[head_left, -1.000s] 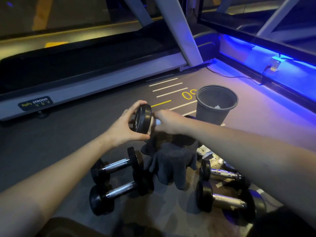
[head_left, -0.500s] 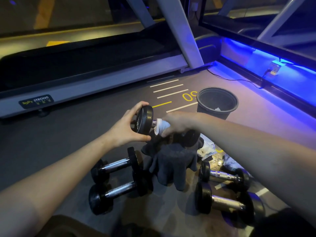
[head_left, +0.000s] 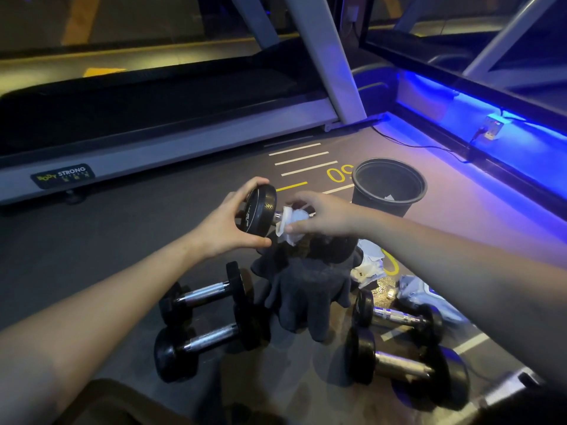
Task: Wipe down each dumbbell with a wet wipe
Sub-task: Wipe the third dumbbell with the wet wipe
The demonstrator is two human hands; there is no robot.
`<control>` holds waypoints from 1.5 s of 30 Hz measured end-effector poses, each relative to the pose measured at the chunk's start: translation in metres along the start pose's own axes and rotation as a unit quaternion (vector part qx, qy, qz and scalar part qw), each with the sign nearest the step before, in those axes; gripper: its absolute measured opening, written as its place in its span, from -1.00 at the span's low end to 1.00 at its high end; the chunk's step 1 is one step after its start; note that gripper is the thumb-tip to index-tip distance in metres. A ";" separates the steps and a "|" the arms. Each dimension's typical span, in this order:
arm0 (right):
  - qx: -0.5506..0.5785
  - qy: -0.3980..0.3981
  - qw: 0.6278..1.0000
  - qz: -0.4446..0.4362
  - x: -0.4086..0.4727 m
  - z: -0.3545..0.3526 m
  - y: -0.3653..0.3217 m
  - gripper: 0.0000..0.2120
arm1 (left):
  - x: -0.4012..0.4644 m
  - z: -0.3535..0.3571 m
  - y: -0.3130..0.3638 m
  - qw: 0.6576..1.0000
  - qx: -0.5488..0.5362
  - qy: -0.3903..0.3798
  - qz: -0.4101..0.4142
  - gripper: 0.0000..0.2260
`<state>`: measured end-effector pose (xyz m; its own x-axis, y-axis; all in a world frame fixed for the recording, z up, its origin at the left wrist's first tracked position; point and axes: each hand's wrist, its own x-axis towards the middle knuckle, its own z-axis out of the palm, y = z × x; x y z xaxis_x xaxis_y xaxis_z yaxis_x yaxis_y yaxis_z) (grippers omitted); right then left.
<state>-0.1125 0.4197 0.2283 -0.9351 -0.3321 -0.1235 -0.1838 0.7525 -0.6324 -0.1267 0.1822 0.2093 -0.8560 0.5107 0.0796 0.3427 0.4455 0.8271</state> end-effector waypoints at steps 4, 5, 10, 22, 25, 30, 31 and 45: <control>0.036 0.002 0.999 -0.005 -0.001 0.006 0.000 -0.66 | 0.000 0.000 0.002 1.000 -0.001 0.000 0.001 -0.10; 0.015 -0.001 1.000 -0.013 0.001 0.008 0.000 -0.72 | 0.000 0.000 0.003 1.000 0.001 0.001 0.003 -0.10; -0.070 -0.032 0.997 -0.011 0.012 0.009 -0.006 -0.77 | -0.002 0.001 0.006 1.000 0.010 0.000 0.012 -0.11; -0.200 0.106 0.971 -0.078 0.014 0.051 0.003 -0.74 | -0.001 0.000 -0.005 1.000 -0.008 0.003 -0.002 -0.13; -0.244 0.164 0.953 -0.079 0.013 0.061 0.005 -0.74 | 0.000 0.001 -0.004 1.000 0.000 0.002 0.009 -0.12; -0.232 0.117 0.964 -0.050 0.018 0.049 0.006 -0.73 | 0.000 0.001 -0.001 1.000 -0.008 -0.001 0.017 -0.12; -0.220 0.095 0.970 -0.039 0.021 0.044 0.004 -0.73 | 0.000 0.001 0.000 1.000 -0.009 0.000 0.016 -0.12; -0.087 -0.046 0.995 0.034 0.029 0.024 -0.002 -0.80 | -0.003 -0.001 0.006 0.998 0.026 -0.021 0.045 -0.12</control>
<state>-0.1320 0.3949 0.2076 -0.9169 -0.3219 -0.2358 -0.1784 0.8592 -0.4795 -0.1219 0.1827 0.2147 -0.8045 0.5801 0.1275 0.4374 0.4334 0.7880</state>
